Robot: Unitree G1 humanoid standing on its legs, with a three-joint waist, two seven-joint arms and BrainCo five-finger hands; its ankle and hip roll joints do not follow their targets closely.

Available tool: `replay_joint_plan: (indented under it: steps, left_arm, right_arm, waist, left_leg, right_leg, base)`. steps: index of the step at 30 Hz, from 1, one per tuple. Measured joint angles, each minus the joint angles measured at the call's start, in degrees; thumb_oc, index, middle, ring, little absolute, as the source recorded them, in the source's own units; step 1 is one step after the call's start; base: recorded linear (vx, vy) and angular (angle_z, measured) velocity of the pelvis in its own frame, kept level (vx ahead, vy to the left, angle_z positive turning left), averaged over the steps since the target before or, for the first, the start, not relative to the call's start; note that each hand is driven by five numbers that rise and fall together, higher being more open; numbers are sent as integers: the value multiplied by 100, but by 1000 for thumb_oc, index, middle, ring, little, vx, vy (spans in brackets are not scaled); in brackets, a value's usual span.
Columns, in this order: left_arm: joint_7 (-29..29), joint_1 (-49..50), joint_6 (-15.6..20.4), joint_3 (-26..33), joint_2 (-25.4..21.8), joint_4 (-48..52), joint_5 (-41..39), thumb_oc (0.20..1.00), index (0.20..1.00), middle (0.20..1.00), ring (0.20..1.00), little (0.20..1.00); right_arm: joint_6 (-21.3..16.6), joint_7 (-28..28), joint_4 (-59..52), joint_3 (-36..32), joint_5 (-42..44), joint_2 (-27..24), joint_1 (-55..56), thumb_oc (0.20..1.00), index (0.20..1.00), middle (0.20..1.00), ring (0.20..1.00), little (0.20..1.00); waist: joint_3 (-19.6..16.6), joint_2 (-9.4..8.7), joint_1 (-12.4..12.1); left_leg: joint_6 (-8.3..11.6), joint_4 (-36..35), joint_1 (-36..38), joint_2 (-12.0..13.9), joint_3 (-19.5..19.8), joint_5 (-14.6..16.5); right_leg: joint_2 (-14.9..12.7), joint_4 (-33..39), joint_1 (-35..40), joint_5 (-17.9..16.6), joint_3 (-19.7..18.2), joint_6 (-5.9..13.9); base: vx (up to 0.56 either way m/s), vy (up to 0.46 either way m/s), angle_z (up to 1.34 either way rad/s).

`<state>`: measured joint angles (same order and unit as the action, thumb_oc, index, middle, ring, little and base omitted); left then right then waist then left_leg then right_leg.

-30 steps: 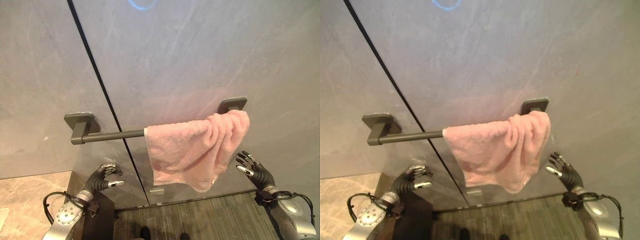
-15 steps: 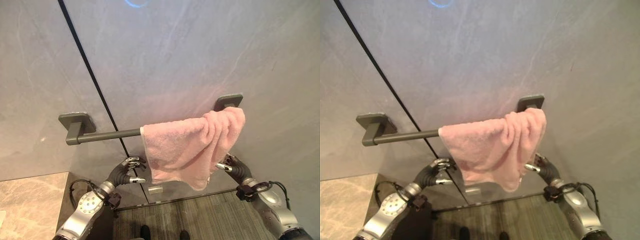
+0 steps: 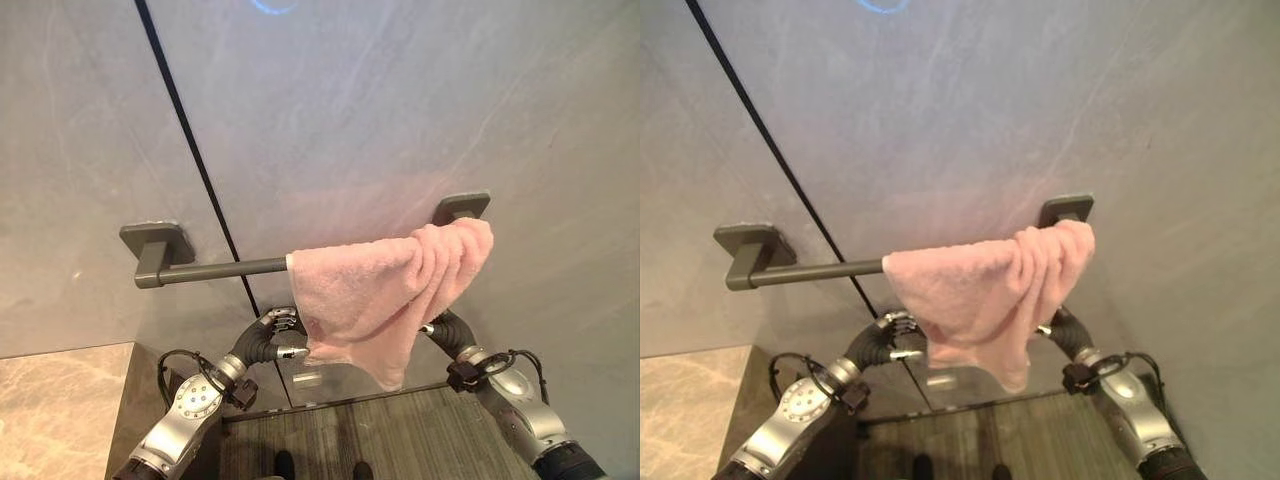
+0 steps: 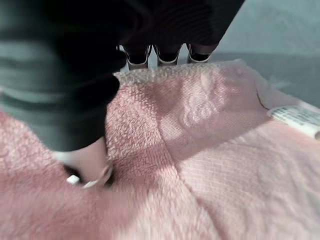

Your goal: Put brush and paste in cup on sink, flatten towel.

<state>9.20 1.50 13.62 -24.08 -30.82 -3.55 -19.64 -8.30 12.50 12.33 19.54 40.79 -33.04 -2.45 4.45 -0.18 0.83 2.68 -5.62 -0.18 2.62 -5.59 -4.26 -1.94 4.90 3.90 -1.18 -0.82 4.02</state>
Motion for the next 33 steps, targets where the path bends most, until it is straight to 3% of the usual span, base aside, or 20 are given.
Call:
replay_joint_plan:
  steps: [9, 18, 19, 20, 25, 33]
  left_arm:
    - [-167, -172, -3, -155, 322, -347, 10, 200, 200, 200, 200, 200]
    - [-219, -188, -2, -170, 420, -392, 180, 200, 200, 200, 200, 200]
    - [-223, -188, -3, -170, 420, -392, 182, 404, 404, 404, 404, 404]
    - [-227, -188, -2, -170, 417, -391, 194, 1000, 1000, 1000, 1000, 1000]
    - [-206, -95, -3, -115, 117, -110, 223, 1000, 1000, 1000, 1000, 1000]
    - [104, 432, -4, 435, -441, 216, 201, 1000, 1000, 1000, 1000, 1000]
  right_arm:
    - [-8, -122, 24, 185, 4, 491, -105, 200, 200, 200, 200, 200]
    - [-8, -126, 34, 188, 32, 603, -98, 200, 200, 200, 200, 200]
    - [-8, -125, 34, 188, 57, 610, -97, 200, 200, 200, 200, 200]
    - [-8, -125, 34, 188, 65, 611, -96, 200, 200, 200, 200, 200]
    - [-8, -121, 33, 180, 67, 611, -90, 200, 200, 200, 200, 200]
    - [-14, -61, 18, 81, 65, 583, -51, 200, 200, 200, 200, 200]
  waist:
    - [-103, -152, 4]
    - [-123, -182, 4]
    - [-123, -182, 5]
    - [-123, -181, 4]
    - [-122, -177, -4]
    - [-92, -103, -64]
  left_leg:
    - [1, 0, 11, 0, -12, -2]
    - [-3, 0, 17, 0, -21, -14]
    - [-4, 0, 17, 0, -22, -15]
    - [-5, 0, 17, 0, -22, -15]
    - [-10, -2, 16, 1, -20, -11]
    - [-11, -2, 15, 2, -15, -8]
  right_leg:
    - [-1, 2, 4, -12, -18, 4]
    - [-1, 0, 7, -17, -24, 3]
    - [-1, 0, 7, -17, -24, 3]
    - [-1, 0, 7, -17, -25, 3]
    - [-1, 0, 11, -17, -23, 3]
    - [-2, 42, 10, -14, -22, 4]
  base:
    - [0, 0, 0]
    - [0, 0, 0]
    - [0, 0, 0]
    - [0, 0, 0]
    - [0, 0, 0]
    - [0, 0, 0]
